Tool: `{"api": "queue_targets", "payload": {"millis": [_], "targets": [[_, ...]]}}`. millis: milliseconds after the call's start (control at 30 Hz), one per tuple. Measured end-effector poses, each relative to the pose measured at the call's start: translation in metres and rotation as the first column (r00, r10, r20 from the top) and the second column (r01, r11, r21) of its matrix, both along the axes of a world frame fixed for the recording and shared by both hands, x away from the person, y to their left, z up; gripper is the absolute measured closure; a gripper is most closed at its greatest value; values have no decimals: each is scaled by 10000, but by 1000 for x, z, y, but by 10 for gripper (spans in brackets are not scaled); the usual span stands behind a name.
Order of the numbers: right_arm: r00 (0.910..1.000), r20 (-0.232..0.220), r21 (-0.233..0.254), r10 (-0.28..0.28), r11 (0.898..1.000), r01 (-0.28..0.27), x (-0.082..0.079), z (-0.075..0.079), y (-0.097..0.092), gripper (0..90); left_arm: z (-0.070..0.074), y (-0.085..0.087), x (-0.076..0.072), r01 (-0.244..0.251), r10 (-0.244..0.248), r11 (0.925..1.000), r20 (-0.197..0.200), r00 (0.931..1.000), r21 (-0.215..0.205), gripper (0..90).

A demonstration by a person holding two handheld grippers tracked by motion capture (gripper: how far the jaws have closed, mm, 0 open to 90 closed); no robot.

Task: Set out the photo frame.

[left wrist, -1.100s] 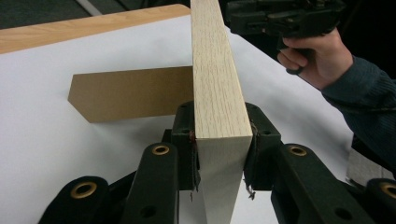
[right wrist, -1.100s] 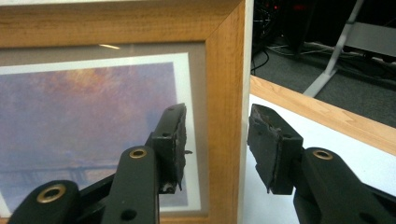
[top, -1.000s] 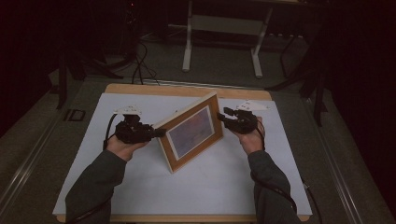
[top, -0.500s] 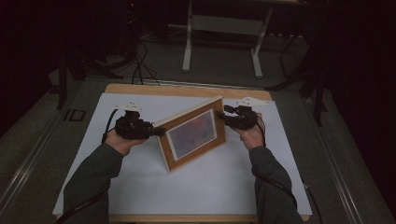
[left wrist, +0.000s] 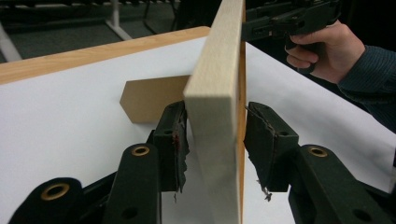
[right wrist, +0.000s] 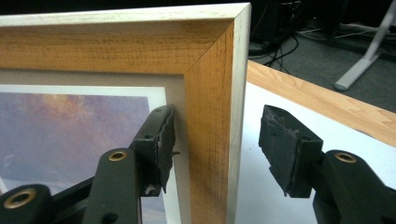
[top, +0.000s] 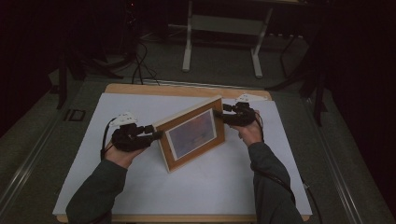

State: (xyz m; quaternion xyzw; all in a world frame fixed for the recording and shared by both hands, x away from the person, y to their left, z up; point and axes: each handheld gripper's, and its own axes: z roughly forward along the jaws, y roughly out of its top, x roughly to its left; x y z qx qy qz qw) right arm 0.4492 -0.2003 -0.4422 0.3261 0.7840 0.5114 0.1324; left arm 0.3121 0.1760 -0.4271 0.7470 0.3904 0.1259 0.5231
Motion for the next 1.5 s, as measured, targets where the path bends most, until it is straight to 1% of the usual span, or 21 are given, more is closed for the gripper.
{"api": "queue_targets", "payload": {"millis": [33, 133, 200, 233, 267, 300, 333, 367, 467, 567, 800, 833, 933, 967, 1067, 1133, 1367, 1500], "targets": [[10000, -21, 41, 59, 10000, -59, 1, 0, 0, 448, -2, -1, -2, -122, 121, 9999, 33, 9999, 96, 608], [9994, -153, 246, 311, 9992, -307, 4, 0, -1, 436, -8, -4, -8, -372, 372, 9993, -29, 9993, 80, 627], [9986, -249, 339, 458, 9984, -450, 5, -1, 0, 435, -10, -4, -10, -359, 359, 9994, -42, 9993, 20, 635], [9981, -277, 373, 549, 9979, -538, 6, -1, 0, 436, -13, -6, -14, -580, 580, 9983, -42, 9983, 68, 640], [9977, -313, 427, 597, 9974, -584, 7, -2, 0, 433, -13, -6, -14, -580, 580, 9983, -42, 9983, 68, 647], [9974, -339, 458, 637, 9970, -621, 7, -2, -1, 434, -15, -8, -17, -789, 790, 9967, -33, 9969, 203, 659], [9967, -373, 518, 720, 9962, -700, 8, -2, -1, 434, -15, -8, -17, -789, 790, 9967, -33, 9969, 203, 668], [9961, -441, 551, 770, 9957, -745, 9, -2, -2, 431, -17, -11, -20, -963, 965, 9947, -38, 9953, 363, 678], [9932, -538, 545, 1028, 9935, -998, 11, -3, -2, 416, -17, -11, -20, -1038, 1040, 9941, -54, 9946, 328, 689], [9908, -563, 483, 1231, 9915, -1205, 12, -4, 0, 402, -17, -12, -18, -1059, 1065, 9939, -176, 9942, 301, 692], [9893, -635, 612, 1316, 9899, -1277, 14, -6, 0, 390, -20, -16, -18, -1153, 1162, 9927, -247, 9929, 351, 679], [9891, -639, 606, 1326, 9898, -1288, 14, -6, 0, 395, -21, -18, -17, -1167, 1178, 9923, -255, 9927, 410, 677], [9879, -668, 650, 1401, 9886, -1358, 13, -6, 0, 414, -21, -18, -17, -1206, 1217, 9918, -255, 9922, 411, 692], [9880, -660, 652, 1395, 9887, -1353, 13, -6, 0, 416, -22, -18, -17, -1238, 1248, 9918, -302, 9917, 331, 696], [9882, -647, 702, 1387, 9885, -1341, 13, -7, -1, 423, -22, -18, -16, -1267, 1277, 9914, -305, 9913, 326, 701], [9883, -683, 821, 1360, 9881, -1303, 13, -8, -2, 437, -22, -18, -15, -1305, 1314, 9910, -311, 9908, 295, 703], [9903, -688, 800, 1211, 9901, -1156, 13, -7, -5, 458, -22, -17, -10, -1348, 1358, 9904, -322, 9902, 296, 706], [9914, -727, 808, 1088, 9914, -1028, 12, -7, -6, 474, -22, -16, -5, -1354, 1366, 9901, -315, 9901, 375, 706]]}}
